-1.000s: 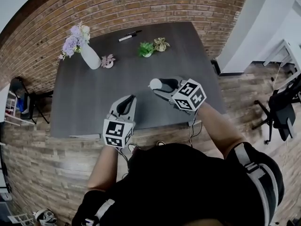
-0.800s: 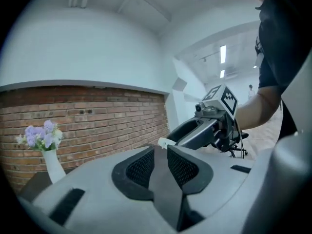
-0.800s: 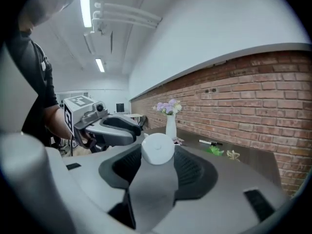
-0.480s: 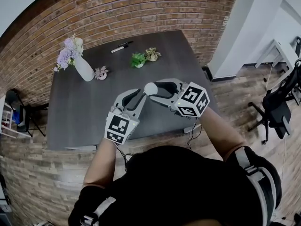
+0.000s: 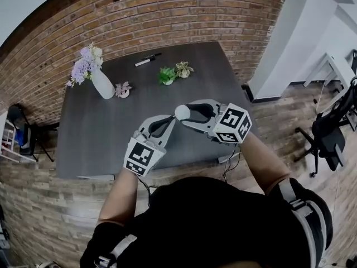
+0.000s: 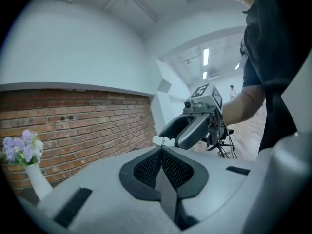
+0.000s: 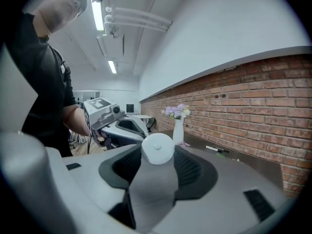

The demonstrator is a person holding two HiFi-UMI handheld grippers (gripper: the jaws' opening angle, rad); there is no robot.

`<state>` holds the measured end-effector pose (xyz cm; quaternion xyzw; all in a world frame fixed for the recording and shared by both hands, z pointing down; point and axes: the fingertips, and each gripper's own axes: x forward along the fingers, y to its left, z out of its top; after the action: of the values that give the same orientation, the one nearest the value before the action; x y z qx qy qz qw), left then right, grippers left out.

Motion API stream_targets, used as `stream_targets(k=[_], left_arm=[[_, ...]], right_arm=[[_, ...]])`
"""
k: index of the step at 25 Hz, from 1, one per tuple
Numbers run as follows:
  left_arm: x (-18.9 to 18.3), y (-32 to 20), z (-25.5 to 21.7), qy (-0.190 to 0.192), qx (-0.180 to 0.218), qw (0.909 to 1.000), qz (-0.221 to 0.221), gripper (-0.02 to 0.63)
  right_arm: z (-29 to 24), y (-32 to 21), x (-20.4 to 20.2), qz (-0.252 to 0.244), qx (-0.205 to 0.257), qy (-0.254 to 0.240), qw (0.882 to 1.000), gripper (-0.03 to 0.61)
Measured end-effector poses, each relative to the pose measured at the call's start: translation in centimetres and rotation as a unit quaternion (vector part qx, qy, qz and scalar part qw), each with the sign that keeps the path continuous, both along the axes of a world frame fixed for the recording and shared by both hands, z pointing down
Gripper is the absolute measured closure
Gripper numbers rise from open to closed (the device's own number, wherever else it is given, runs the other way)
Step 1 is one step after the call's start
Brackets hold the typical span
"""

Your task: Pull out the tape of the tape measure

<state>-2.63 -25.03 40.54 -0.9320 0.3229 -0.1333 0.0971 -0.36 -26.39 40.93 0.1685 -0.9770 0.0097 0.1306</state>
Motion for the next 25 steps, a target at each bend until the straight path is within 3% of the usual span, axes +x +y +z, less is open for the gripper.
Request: stream_targets(k=[3, 6, 8, 10, 13, 18, 20, 25], left_arm=[[-2.8, -1.0, -0.8, 0.062, -0.005, 0.9967, -0.053, 0.604], [-8.6, -2.4, -2.0, 0.135, -0.009, 0.9804, -0.143, 0.604], [-12.7, -2.5, -2.2, 0.155, -0.009, 0.9682, -0.196, 0.606], [-15.3, -2.2, -2.2, 0.157, -0.010, 0.9623, -0.222, 0.606], [-14.3, -1.7, -2.0, 0.132, -0.007, 0.9701, -0.203, 0.604], [-6.2, -0.2, -1.7, 0.065, 0.010, 0.9931, -0.097, 0.595], [-4.1, 0.1, -2.0, 0.055, 0.014, 0.9959, -0.070, 0.533], [-3.0, 0.3, -1.7, 0.043, 0.013, 0.9975, -0.055, 0.531]], right_arm=[[-0.1, -1.2, 0.7, 0.027, -0.001, -0.011, 1.000, 0.370], [0.4, -3.5, 3.9, 0.079, -0.019, -0.030, 0.996, 0.370], [0.8, -4.6, 6.9, 0.115, -0.037, -0.045, 0.992, 0.370], [0.6, -5.2, 8.6, 0.133, -0.045, -0.055, 0.989, 0.370], [-0.7, -5.1, 7.4, 0.115, -0.036, -0.062, 0.991, 0.370], [-2.4, -2.3, 1.4, 0.039, -0.006, -0.055, 0.998, 0.370], [-2.6, -1.4, -0.3, 0.017, 0.001, -0.048, 0.999, 0.370], [-2.3, -0.1, -2.2, -0.008, 0.006, -0.031, 0.999, 0.370]])
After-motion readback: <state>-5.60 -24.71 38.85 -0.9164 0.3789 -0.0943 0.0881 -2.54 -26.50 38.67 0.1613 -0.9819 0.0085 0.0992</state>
